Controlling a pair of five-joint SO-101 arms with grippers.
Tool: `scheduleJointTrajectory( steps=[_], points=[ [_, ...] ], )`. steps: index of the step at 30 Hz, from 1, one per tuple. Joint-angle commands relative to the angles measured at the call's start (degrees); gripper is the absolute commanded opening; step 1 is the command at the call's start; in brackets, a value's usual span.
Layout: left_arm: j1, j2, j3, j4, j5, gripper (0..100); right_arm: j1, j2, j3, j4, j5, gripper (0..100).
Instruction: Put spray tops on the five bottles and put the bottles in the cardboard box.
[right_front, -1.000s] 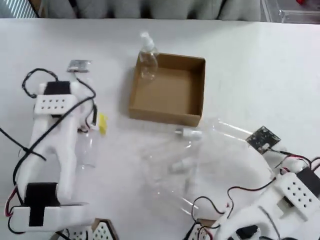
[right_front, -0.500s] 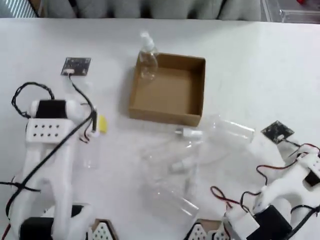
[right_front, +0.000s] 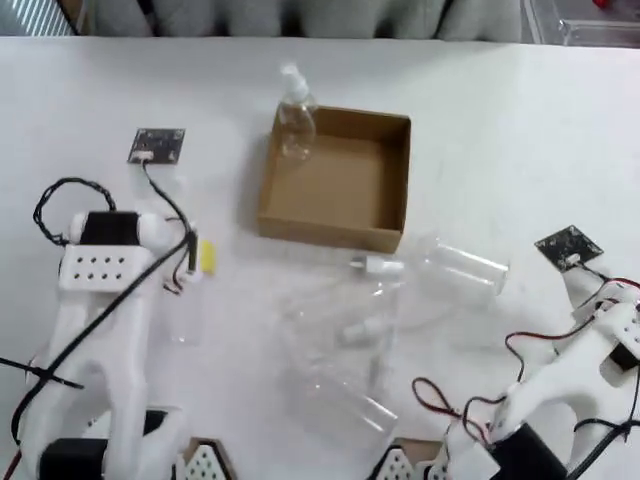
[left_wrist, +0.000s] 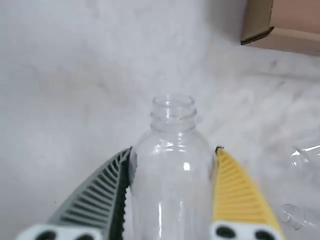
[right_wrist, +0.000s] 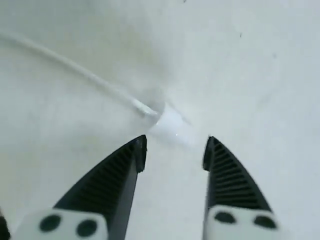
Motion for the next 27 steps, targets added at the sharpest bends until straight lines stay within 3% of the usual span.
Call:
scheduleJointTrajectory(
  steps=[1,5,11,15,20,27],
  points=[
    [-2.7,-2.7,-0.4,-2.5,0.5,2,3.2,-5.1,-2.5,4.6,-2.3,3.3],
    [-5.5,-2.4,-0.4,-4.5,0.5,2,10.8,-6.5,-2.5,4.4,-6.3,1.5],
    [-5.4,-2.8,2.0,-6.5,0.5,2,18.6,-6.5,0.7,0.7,-6.3,1.5],
    [-5.7,-2.8,2.3,-6.5,0.5,2,17.7,-6.4,6.4,-8.0,-7.0,1.5],
    [-5.8,-2.8,2.4,-6.2,0.5,2,16.0,-4.2,9.5,-17.3,-19.7,1.5],
    [-5.8,-2.8,2.5,-6.1,0.5,2,14.6,12.2,-0.2,-15.0,-21.7,1.5]
  ],
)
